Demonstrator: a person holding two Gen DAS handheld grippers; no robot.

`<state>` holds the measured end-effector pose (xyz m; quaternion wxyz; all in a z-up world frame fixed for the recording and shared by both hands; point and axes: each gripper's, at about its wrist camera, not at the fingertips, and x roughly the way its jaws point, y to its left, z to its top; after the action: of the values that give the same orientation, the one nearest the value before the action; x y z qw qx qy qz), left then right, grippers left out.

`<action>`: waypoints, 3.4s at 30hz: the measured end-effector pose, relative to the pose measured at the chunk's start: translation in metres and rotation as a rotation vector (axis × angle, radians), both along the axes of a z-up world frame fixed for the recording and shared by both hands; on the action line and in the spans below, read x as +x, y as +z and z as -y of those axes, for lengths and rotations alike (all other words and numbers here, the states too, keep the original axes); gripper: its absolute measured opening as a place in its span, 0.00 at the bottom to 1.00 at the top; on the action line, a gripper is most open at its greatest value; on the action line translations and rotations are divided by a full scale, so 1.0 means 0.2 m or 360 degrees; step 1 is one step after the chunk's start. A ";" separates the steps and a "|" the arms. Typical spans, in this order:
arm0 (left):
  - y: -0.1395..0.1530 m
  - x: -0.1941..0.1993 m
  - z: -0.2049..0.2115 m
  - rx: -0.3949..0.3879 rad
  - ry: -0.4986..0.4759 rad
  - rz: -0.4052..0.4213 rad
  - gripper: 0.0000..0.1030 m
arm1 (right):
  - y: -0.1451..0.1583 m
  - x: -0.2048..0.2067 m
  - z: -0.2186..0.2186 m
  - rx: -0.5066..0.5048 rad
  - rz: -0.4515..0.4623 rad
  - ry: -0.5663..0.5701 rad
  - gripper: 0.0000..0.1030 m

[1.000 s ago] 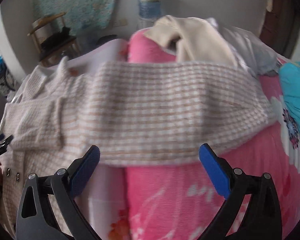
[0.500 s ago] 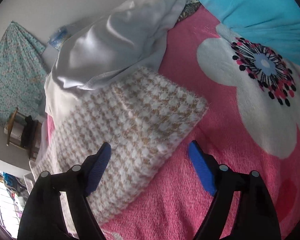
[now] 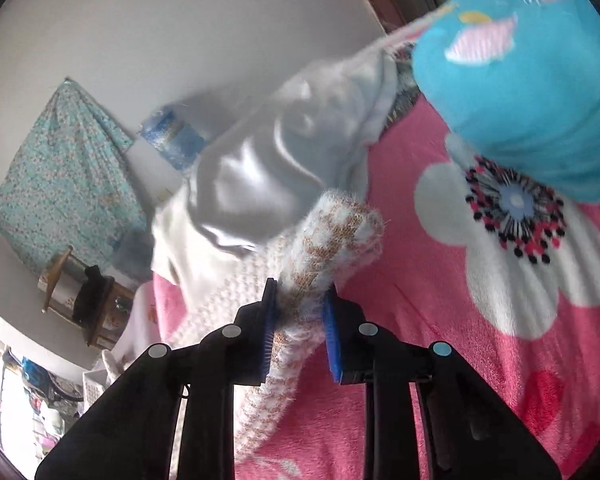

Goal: Fold large clothes

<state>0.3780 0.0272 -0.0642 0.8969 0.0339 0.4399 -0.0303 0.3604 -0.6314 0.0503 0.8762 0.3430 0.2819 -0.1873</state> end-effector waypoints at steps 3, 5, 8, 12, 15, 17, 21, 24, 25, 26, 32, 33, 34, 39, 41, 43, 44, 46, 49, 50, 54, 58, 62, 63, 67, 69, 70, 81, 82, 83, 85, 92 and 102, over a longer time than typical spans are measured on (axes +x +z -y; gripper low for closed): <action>0.00 0.00 0.00 -0.0002 0.0000 0.0000 0.93 | 0.28 0.00 -0.18 -0.0153 0.0154 0.0112 0.20; 0.00 0.00 0.00 -0.0001 0.0002 -0.0001 0.93 | 0.45 -0.04 -0.30 -0.0234 0.0259 0.0195 0.20; 0.00 0.00 0.00 0.0001 -0.0012 -0.0009 0.93 | 0.67 -0.01 -0.53 -0.0352 0.0388 0.0335 0.20; 0.06 -0.04 -0.01 -0.0040 -0.0056 -0.0008 0.93 | 0.84 0.09 -0.89 -0.0475 0.0495 0.0556 0.20; 0.15 -0.12 -0.03 -0.0058 -0.0118 0.0051 0.92 | 0.89 0.20 -1.22 -0.0568 0.0533 0.0770 0.20; 0.20 -0.18 -0.05 -0.0046 -0.0160 0.0091 0.92 | 0.89 0.27 -1.46 -0.0616 0.0562 0.0937 0.20; 0.27 -0.31 -0.10 -0.0057 -0.0243 0.0110 0.92 | 0.76 0.41 -1.97 -0.0662 0.0547 0.1388 0.20; 0.29 -0.41 -0.14 -0.0121 -0.0314 0.0111 0.90 | 0.50 0.49 -2.33 -0.0597 0.0392 0.1722 0.34; 0.29 -0.44 -0.15 -0.0158 -0.0332 0.0104 0.90 | 0.38 0.52 -2.45 -0.0548 0.0263 0.1873 0.56; 0.28 -0.46 -0.17 -0.0202 -0.0351 0.0093 0.90 | 0.24 0.54 -2.56 -0.0516 0.0119 0.1982 0.68; 0.24 -0.44 -0.28 -0.0417 -0.0352 0.0017 0.72 | -0.21 0.57 -2.61 -0.0500 -0.0375 0.2107 0.69; 0.24 -0.42 -0.30 -0.0461 -0.0338 0.0016 0.70 | -0.20 0.58 -2.50 -0.0432 -0.0360 0.2041 0.69; 0.25 -0.38 -0.31 -0.0501 -0.0313 0.0017 0.68 | -0.16 0.60 -2.42 -0.0387 -0.0339 0.1969 0.69; 0.24 -0.08 -0.34 -0.0604 -0.0154 -0.0041 0.62 | -0.04 0.61 -1.86 -0.0404 -0.0312 0.1560 0.69; 0.17 0.08 -0.33 -0.0573 -0.0061 -0.0135 0.55 | -0.07 0.62 -1.70 -0.0503 -0.0377 0.1385 0.69; 0.10 0.21 -0.32 -0.0538 -0.0002 -0.0229 0.52 | -0.14 0.63 -1.53 -0.0463 -0.0435 0.1253 0.69; 0.07 0.25 -0.31 -0.0529 0.0030 -0.0247 0.45 | -0.19 0.64 -1.46 -0.0417 -0.0468 0.1202 0.69; 0.08 0.29 -0.29 -0.0506 0.0042 -0.0199 0.38 | -0.30 0.68 -1.36 -0.0342 -0.0523 0.1143 0.67; 0.10 0.31 -0.25 -0.0492 0.0013 -0.0178 0.10 | -0.44 0.71 -1.31 -0.0281 -0.0582 0.1120 0.56; 0.13 0.31 -0.24 -0.0473 -0.0010 -0.0146 0.06 | -0.47 0.72 -1.30 -0.0253 -0.0584 0.1122 0.48; 0.33 0.26 -0.22 -0.0437 -0.0074 0.0100 0.06 | -0.47 0.75 -1.29 -0.0204 -0.0509 0.1128 0.30; 0.29 0.32 -0.19 -0.0310 -0.0039 0.0081 0.06 | -0.47 0.76 -1.30 -0.0261 -0.0504 0.1103 0.27; 0.12 0.34 -0.18 -0.0185 -0.0016 0.0007 0.06 | -0.49 0.76 -1.32 -0.0307 -0.0527 0.1108 0.27; 0.11 0.32 -0.18 -0.0173 -0.0021 0.0026 0.06 | -0.49 0.76 -1.32 -0.0322 -0.0529 0.1118 0.27; 0.13 0.31 -0.18 -0.0139 -0.0047 0.0038 0.09 | -0.43 0.72 -1.32 -0.0397 -0.0471 0.1137 0.31; 0.17 0.28 -0.19 -0.0106 -0.0029 0.0066 0.12 | -0.36 0.68 -1.32 -0.0441 -0.0393 0.1154 0.40; 0.21 0.25 -0.20 -0.0097 -0.0021 0.0109 0.14 | -0.33 0.67 -1.33 -0.0453 -0.0349 0.1176 0.45; 0.09 0.21 0.06 -0.0001 -0.0242 -0.0075 0.29 | -0.53 0.84 -1.53 -0.0484 -0.0523 0.1327 0.63; 0.10 0.20 0.06 -0.0001 -0.0242 -0.0042 0.30 | -0.51 0.82 -1.54 -0.0508 -0.0508 0.1323 0.63; 0.10 0.19 0.05 0.0002 -0.0237 -0.0048 0.31 | -0.49 0.80 -1.55 -0.0528 -0.0515 0.1318 0.63; 0.14 0.16 0.03 -0.0045 -0.0235 -0.0040 0.31 | -0.41 0.73 -1.56 -0.0529 -0.0496 0.1319 0.63; 0.24 -0.02 0.01 -0.0026 -0.0327 0.0002 0.31 | -0.22 0.29 -1.55 -0.0651 -0.0382 0.1409 0.63; 0.12 -0.02 -0.03 -0.0055 -0.0251 -0.0011 0.35 | -0.49 0.15 -1.47 -0.1085 -0.0720 0.1255 0.63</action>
<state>0.3743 0.0341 -0.0401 0.8906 0.0529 0.4384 -0.1085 0.3900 -0.3368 -0.0481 0.8588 -0.1391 0.4930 0.0049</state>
